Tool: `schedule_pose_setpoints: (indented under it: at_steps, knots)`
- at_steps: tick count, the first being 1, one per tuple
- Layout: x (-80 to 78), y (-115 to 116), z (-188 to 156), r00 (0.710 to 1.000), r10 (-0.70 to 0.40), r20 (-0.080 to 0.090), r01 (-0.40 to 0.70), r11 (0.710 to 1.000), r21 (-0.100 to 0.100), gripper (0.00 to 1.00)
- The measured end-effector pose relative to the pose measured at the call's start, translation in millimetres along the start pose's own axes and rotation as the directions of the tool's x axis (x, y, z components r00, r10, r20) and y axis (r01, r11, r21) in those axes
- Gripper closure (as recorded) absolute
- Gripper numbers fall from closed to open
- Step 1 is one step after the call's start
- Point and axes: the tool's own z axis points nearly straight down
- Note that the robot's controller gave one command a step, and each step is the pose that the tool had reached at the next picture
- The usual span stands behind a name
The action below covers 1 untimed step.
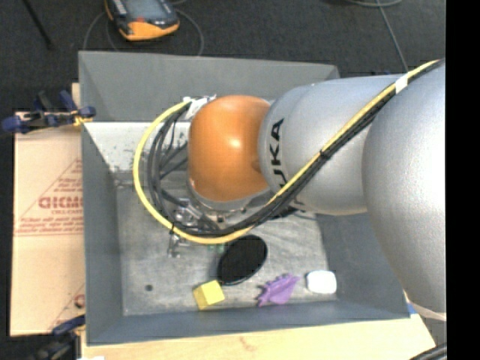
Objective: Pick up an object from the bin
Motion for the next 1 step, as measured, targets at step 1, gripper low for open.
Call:
schedule_pose_setpoints:
  at_steps: [1]
  knots:
    - [6.2, -5.1, -2.1, 1.0, -0.004, -0.001, 0.004, 1.0, 0.001, 1.0]
